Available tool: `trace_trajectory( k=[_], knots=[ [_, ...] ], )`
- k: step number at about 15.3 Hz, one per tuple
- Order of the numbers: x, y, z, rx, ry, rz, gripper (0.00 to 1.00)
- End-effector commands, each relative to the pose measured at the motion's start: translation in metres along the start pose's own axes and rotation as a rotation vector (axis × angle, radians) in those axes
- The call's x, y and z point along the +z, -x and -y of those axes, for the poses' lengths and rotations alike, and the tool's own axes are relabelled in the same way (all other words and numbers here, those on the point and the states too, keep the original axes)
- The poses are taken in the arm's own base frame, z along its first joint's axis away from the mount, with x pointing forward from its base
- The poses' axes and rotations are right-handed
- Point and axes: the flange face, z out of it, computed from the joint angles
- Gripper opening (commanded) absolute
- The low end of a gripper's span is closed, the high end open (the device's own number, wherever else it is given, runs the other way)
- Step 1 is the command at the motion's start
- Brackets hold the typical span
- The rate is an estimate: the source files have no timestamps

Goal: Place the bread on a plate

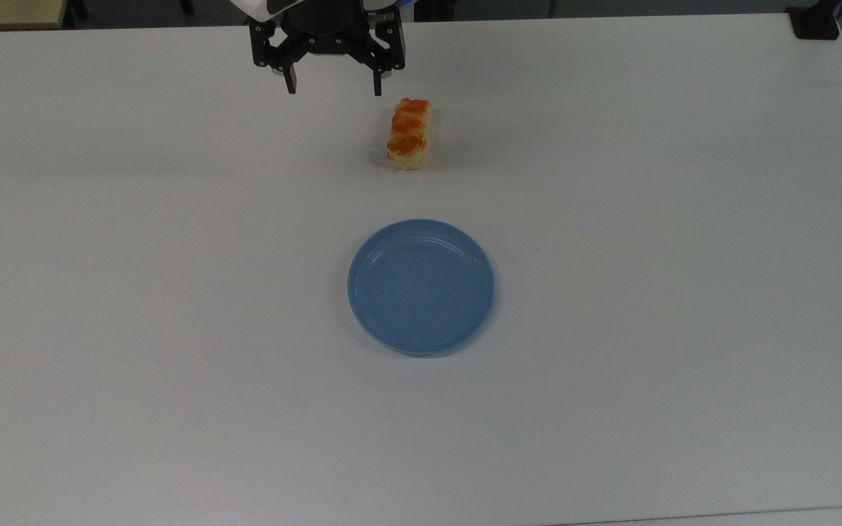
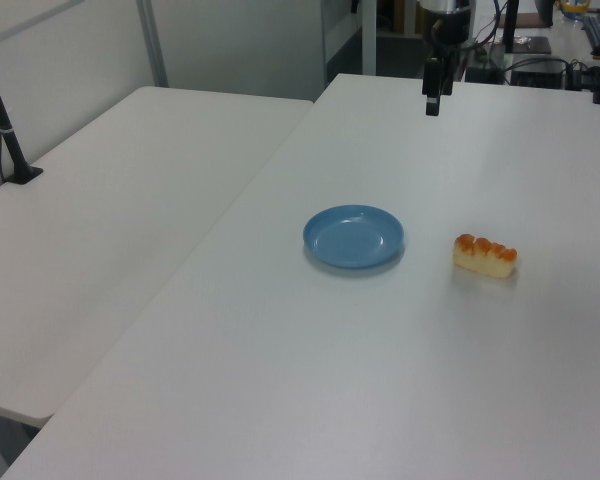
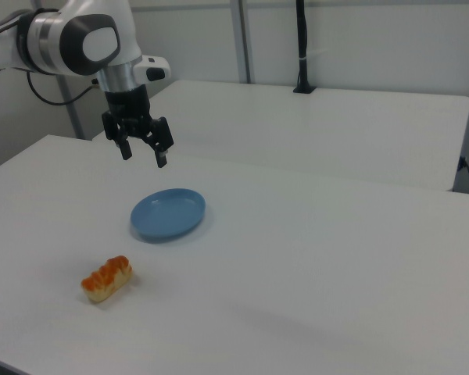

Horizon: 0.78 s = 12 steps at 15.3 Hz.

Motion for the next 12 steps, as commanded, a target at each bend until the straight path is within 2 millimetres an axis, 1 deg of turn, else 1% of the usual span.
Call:
trace_trajectory(
  k=[1,12],
  knots=[
    [-0.0052,0.0099,-0.0065,0.006,-0.019,0.019,1.00],
    [-0.0034,0.0114,-0.0065,-0.002,-0.019,0.032,1.00]
  ],
)
